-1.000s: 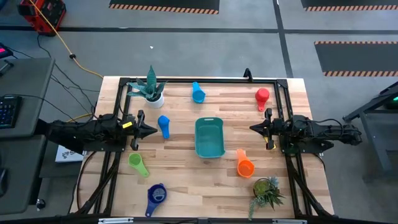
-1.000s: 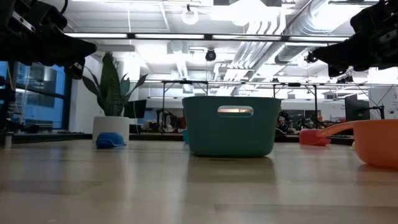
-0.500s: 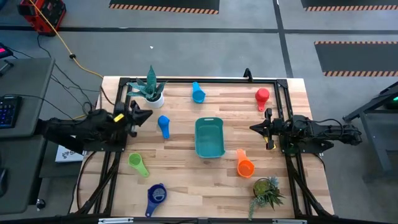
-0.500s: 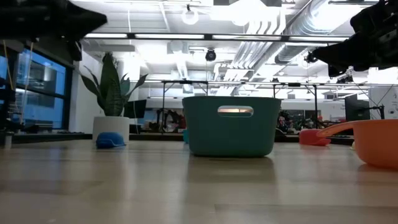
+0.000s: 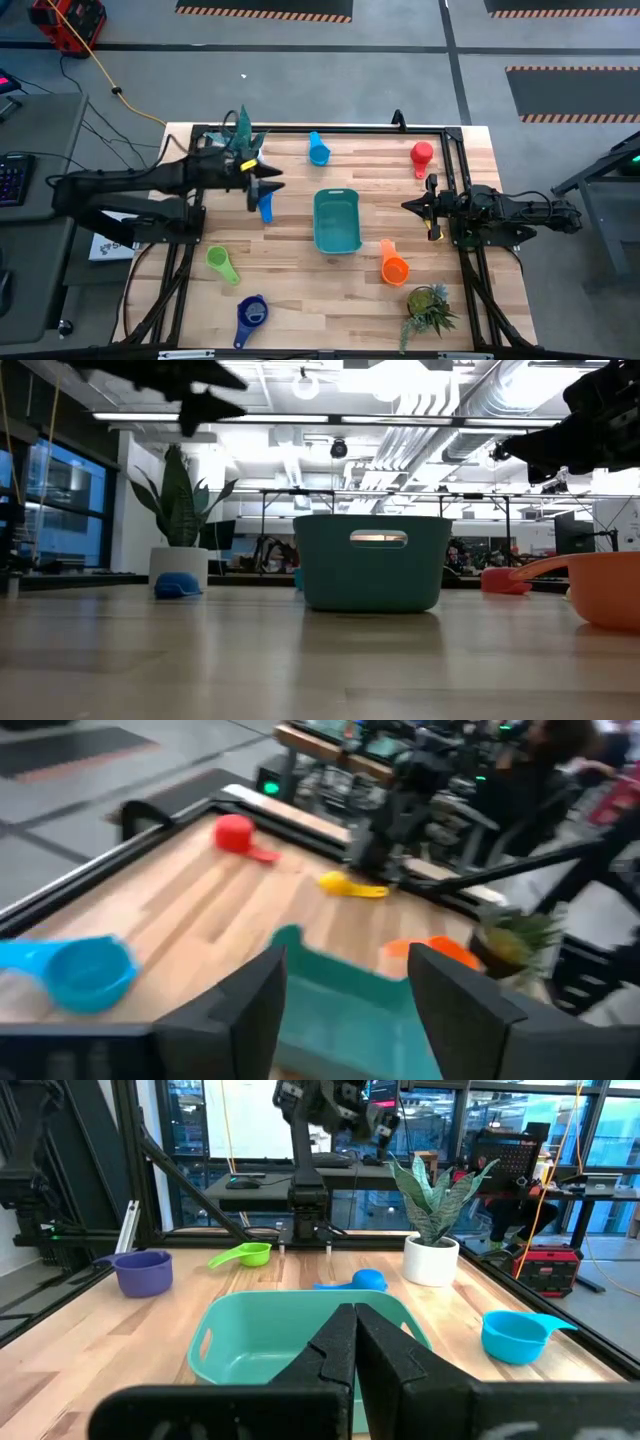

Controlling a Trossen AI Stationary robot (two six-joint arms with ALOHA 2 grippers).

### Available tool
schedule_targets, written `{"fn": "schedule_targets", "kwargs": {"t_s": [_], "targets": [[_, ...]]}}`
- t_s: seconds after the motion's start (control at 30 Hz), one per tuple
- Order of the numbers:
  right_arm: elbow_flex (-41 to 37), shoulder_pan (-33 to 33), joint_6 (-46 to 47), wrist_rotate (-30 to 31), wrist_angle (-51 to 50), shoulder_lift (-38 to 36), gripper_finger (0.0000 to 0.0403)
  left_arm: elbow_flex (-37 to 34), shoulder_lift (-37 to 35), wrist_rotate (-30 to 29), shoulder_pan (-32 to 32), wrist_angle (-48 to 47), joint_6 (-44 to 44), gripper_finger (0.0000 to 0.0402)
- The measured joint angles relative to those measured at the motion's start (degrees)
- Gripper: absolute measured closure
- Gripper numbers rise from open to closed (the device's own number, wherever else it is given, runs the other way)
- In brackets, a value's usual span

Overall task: Nest measuring cups in basket
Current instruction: Move the dark blue measuring cup to the center of the table

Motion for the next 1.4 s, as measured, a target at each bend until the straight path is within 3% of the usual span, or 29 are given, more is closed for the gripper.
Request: {"fn": "schedule_targets", "kwargs": {"t_s": [0.17,0.47,0.57,0.8,0.97,1.07,1.2,1.4], "targets": [[0.0,0.0,0.0,0.0,0.0,0.0,0.0402,4.9,5.8,2.3,0.8,1.3,-0.9,0.0188],[0.1,0.0,-1.4,3.0,0.3,0.0,0.0402,5.9,7.1,1.9,-3.3,5.5,-12.2,0.0188],[0.1,0.0,-1.4,3.0,0.3,0.0,0.0402,7.1,7.3,1.9,-8.2,0.8,-15.0,0.0188],[0.1,0.0,4.1,3.0,0.3,0.0,0.0402,17.1,11.8,2.1,-28.0,-28.8,-19.9,0.0188],[0.2,0.0,5.1,3.0,0.1,0.0,0.0402,17.5,15.8,0.7,-44.7,-32.6,-21.5,0.0188],[0.2,0.0,5.1,2.9,-0.1,0.0,0.0402,17.5,19.6,-3.8,-51.5,-32.9,-20.5,0.0188],[0.2,0.0,5.1,2.8,-0.1,0.0,0.0402,17.5,25.5,-9.5,-55.7,-33.8,-20.0,0.0188],[0.2,0.0,5.1,2.8,-0.1,0.0,0.0402,17.5,32.0,-10.0,-55.9,-33.8,-24.8,0.0188]]}}
